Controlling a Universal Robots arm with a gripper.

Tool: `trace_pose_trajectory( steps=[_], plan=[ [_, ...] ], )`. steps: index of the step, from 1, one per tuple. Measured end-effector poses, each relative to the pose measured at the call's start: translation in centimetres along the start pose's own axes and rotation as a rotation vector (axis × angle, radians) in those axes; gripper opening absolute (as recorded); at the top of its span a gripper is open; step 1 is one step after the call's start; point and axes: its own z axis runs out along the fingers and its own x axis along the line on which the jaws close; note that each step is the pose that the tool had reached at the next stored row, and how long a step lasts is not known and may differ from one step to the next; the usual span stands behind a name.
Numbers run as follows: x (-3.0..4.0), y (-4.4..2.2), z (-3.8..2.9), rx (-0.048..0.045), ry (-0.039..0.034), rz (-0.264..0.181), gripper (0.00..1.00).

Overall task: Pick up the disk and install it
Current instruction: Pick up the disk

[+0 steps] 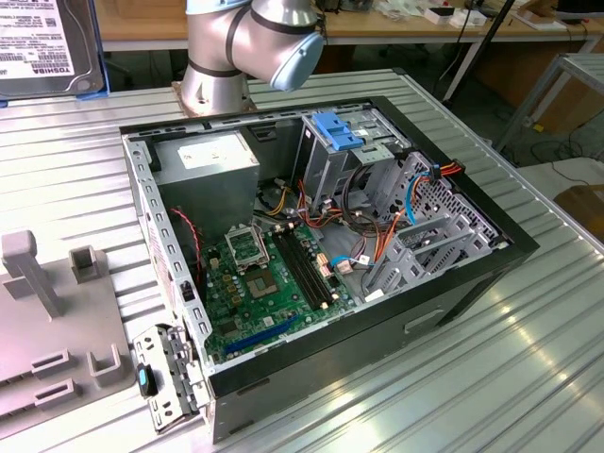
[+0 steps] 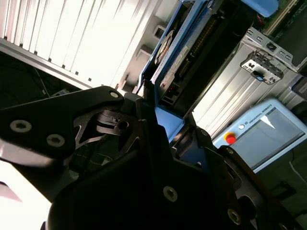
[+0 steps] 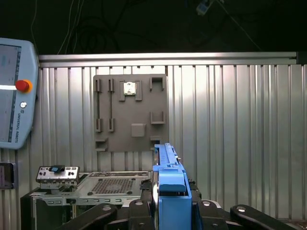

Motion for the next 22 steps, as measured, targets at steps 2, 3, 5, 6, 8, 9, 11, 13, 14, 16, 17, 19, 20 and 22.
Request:
trace_pose_trajectory(
  steps=[2, 3, 5, 6, 8, 9, 11, 13, 14, 16, 17, 19, 20, 22],
  plan=[
    [0.0, -0.27, 0.0, 0.0, 0.0, 0.0, 0.37],
    [-0.01, -0.37, 0.0, 0.0, 0.0, 0.0, 0.37],
    [-0.01, -0.61, 0.01, 0.0001, -0.0001, 0.0, 0.37],
    [-0.01, -0.81, 0.01, 0.0001, -0.0001, 0.0, 0.37],
    [-0.02, -1.21, 0.01, 0.0001, -0.0001, 0.0, 0.37],
    [-0.02, -1.36, 0.01, 0.0001, -0.0001, 0.0, 0.37],
    [-0.04, -1.94, 0.01, 0.0, 0.0, 0.0, 0.37],
    [-0.05, -2.38, 0.02, 0.0, 0.0, 0.0, 0.37],
    [-0.05, -2.68, 0.02, 0.0001, 0.0, 0.0, 0.37],
    [-0.03, -3.31, 0.03, 0.0001, -0.0001, 0.0, 0.37],
    [-0.03, -3.77, 0.03, 0.0001, -0.0001, 0.0, 0.37],
    [-0.05, -4.62, 0.04, 0.0, 0.0, 0.0, 0.37],
    [-0.07, -5.22, 0.04, 0.0, 0.0, 0.0, 0.37],
    [-0.08, -6.24, 0.06, 0.0001, 0.0, 0.0, 0.37]
  ],
)
